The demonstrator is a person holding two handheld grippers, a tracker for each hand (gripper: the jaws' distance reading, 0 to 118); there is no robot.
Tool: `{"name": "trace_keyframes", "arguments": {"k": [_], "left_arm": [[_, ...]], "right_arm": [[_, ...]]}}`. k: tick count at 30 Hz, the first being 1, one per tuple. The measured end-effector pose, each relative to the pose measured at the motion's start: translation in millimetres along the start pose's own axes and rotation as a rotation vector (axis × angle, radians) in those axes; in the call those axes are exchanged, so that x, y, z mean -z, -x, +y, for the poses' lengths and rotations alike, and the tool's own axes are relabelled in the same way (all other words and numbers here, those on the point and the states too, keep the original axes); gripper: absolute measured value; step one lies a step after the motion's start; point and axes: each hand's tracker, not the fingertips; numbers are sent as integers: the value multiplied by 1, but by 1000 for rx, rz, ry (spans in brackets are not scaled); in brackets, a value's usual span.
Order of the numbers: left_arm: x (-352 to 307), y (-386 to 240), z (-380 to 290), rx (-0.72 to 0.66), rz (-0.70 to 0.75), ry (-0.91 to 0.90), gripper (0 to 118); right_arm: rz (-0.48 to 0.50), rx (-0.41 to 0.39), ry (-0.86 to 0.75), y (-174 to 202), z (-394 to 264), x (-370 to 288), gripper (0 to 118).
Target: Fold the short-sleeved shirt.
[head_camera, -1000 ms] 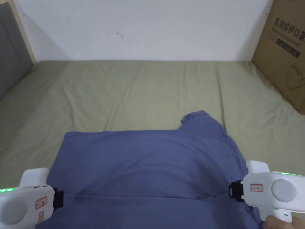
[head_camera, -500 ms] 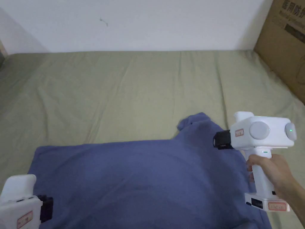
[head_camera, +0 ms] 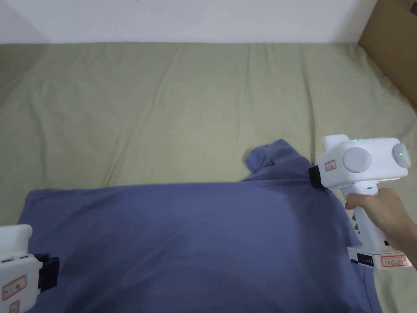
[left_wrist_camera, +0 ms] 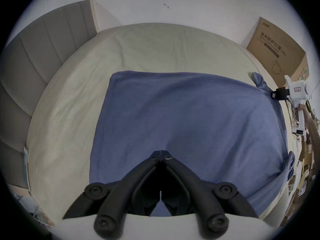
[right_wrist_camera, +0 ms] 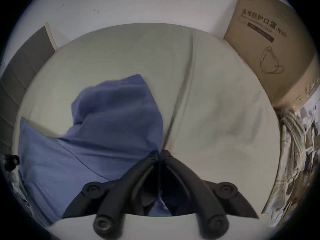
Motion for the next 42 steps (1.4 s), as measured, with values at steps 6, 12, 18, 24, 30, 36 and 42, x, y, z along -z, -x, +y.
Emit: {"name": "trace_keyframes", "arguments": {"k": [6,12,18,24,30,36,42], "left_arm": [[1,12,13,-15,12,-17,0],[23,40,57,-61,24,-56,98],[65,69,117,-162,92,-78,97],[126,73,125,-148,97,55,93],[99,64,126,-57,31,-12,2],[57,51,124,1,70,-29,2],[-37,58,98,26,55,-143,2]], "right_arm": [[65,64,-42,-3,8,-24,2],[51,53,-19,-3,7,-17,2],[52,53,-10,-4,7,-10,2],[53,58,-3,-6,3,-4,2],[74,71,-8,-6,1,-16,2],[102,90,-68,-10,1,-63,2],[87,13,-128,-6,-35,-136,2]]}}
